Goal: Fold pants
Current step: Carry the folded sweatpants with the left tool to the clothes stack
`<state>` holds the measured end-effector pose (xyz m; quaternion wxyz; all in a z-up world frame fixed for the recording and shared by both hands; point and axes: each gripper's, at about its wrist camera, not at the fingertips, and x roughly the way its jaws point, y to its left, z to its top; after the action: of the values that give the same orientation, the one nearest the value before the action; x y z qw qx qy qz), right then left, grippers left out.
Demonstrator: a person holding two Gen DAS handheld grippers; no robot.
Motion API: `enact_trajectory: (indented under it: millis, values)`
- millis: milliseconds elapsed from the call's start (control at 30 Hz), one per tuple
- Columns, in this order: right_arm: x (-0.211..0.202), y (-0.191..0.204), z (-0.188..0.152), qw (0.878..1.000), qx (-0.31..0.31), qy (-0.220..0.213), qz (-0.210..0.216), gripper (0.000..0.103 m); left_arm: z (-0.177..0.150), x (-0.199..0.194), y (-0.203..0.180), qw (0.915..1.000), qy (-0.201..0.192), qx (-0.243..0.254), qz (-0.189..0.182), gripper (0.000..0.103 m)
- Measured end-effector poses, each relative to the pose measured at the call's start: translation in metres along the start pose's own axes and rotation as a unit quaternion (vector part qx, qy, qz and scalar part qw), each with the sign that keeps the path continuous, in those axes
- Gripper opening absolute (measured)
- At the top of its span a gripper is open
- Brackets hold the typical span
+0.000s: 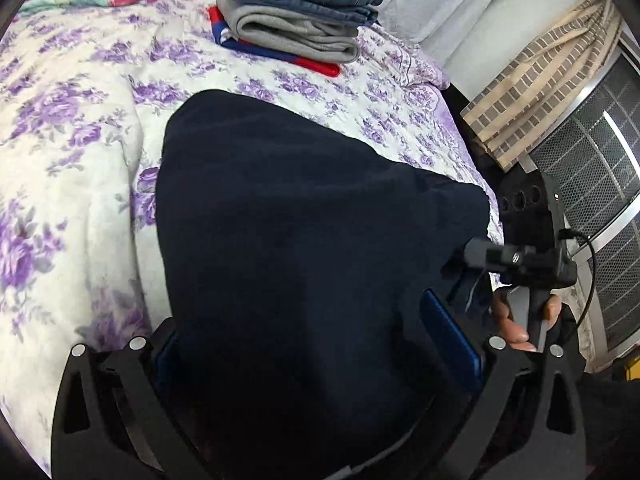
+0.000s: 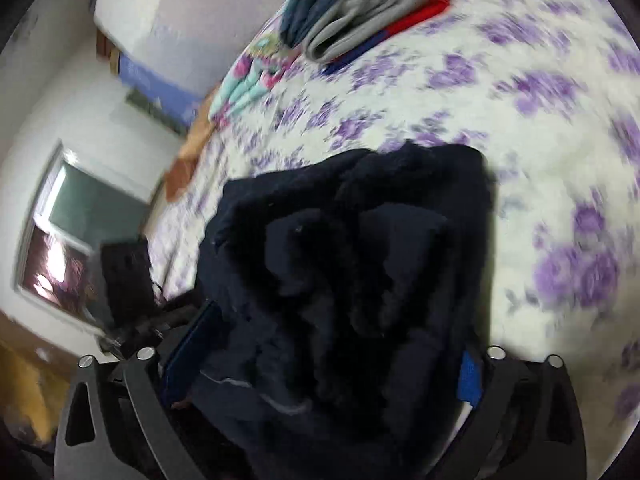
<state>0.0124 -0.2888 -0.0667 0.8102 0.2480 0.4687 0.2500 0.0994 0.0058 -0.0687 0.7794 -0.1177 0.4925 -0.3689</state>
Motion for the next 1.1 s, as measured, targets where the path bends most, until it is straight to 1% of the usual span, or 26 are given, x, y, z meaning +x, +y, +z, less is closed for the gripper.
enact_trajectory:
  millis: [33, 67, 100, 133, 200, 300, 367, 400, 433, 500, 633, 733, 767, 800, 833, 867, 900, 933, 967, 1033, 1100]
  values:
    - [-0.001, 0.003, -0.001, 1.0, -0.01, 0.001, -0.015, 0.063, 0.001, 0.0, -0.001, 1.0, 0.003, 0.0, 0.001, 0.098]
    - [-0.005, 0.003, -0.003, 1.0, -0.011, 0.002, -0.011, 0.057, 0.001, -0.001, -0.003, 1.0, 0.004, 0.003, 0.0, 0.098]
    - [-0.01, 0.001, -0.004, 1.0, -0.005, -0.001, 0.004, 0.048, 0.0, -0.002, -0.004, 1.0, 0.003, 0.005, -0.003, 0.098]
    - [-0.017, -0.001, -0.005, 1.0, 0.0, -0.009, 0.023, 0.043, -0.003, -0.005, -0.003, 1.0, 0.003, 0.006, -0.007, 0.098]
    - [-0.039, 0.002, -0.009, 0.998, -0.012, -0.032, 0.047, 0.04, -0.008, -0.013, -0.006, 0.9998, 0.0, 0.008, -0.02, 0.098]
    - [-0.07, 0.006, -0.019, 0.997, -0.028, -0.064, 0.034, 0.039, -0.007, -0.014, -0.012, 0.9989, 0.006, 0.011, -0.046, 0.098]
    - [-0.084, -0.005, -0.022, 0.997, -0.025, -0.074, 0.022, 0.039, -0.003, -0.008, -0.02, 0.9987, 0.009, 0.025, -0.044, 0.098]
    - [-0.086, -0.013, -0.025, 0.997, -0.019, -0.069, 0.02, 0.04, -0.001, -0.003, -0.022, 0.9988, 0.013, 0.029, -0.038, 0.098]
    - [-0.081, -0.026, -0.025, 0.998, -0.002, -0.057, 0.02, 0.04, 0.003, 0.006, -0.021, 0.9989, 0.02, 0.025, -0.033, 0.098]
    - [-0.069, -0.042, -0.029, 0.999, 0.02, -0.042, 0.022, 0.041, 0.009, 0.018, -0.02, 0.9988, 0.028, 0.018, -0.036, 0.098]
    - [-0.063, -0.053, -0.035, 0.997, 0.031, -0.049, 0.042, 0.042, 0.017, 0.04, -0.032, 0.9977, 0.04, 0.037, -0.04, 0.098]
    - [-0.067, -0.059, -0.039, 0.997, 0.035, -0.053, 0.052, 0.042, 0.015, 0.04, -0.032, 0.9968, 0.039, 0.03, -0.063, 0.098]
    - [-0.068, -0.06, -0.039, 0.996, 0.037, -0.055, 0.056, 0.042, 0.015, 0.037, -0.031, 0.9962, 0.035, 0.024, -0.076, 0.091]
    - [-0.07, -0.062, -0.04, 0.995, 0.042, -0.06, 0.064, 0.042, 0.014, 0.032, -0.031, 0.996, 0.027, 0.022, -0.082, 0.076]
    - [-0.075, -0.062, -0.041, 0.994, 0.045, -0.065, 0.071, 0.042, 0.016, 0.025, -0.035, 0.9966, 0.015, 0.028, -0.076, 0.073]
    - [-0.083, -0.057, -0.042, 0.994, 0.041, -0.073, 0.076, 0.042, 0.017, 0.016, -0.037, 0.9964, 0.005, 0.031, -0.079, 0.064]
    - [-0.088, -0.052, -0.042, 0.993, 0.034, -0.08, 0.081, 0.042, 0.019, 0.009, -0.04, 0.9953, -0.001, 0.031, -0.092, 0.047]
    - [-0.097, -0.041, -0.04, 0.992, 0.018, -0.089, 0.087, 0.042, 0.02, 0.001, -0.043, 0.9945, -0.006, 0.031, -0.099, 0.045]
    - [-0.102, -0.031, -0.038, 0.992, 0.003, -0.096, 0.087, 0.042, 0.02, -0.004, -0.047, 0.9944, -0.01, 0.035, -0.099, 0.045]
    - [-0.113, -0.013, -0.032, 0.991, -0.024, -0.108, 0.079, 0.042, 0.02, -0.015, -0.061, 0.9947, -0.018, 0.052, -0.087, 0.045]
    - [-0.117, -0.008, -0.025, 0.991, -0.027, -0.109, 0.076, 0.042, 0.022, -0.025, -0.07, 0.9947, -0.029, 0.058, -0.079, 0.045]
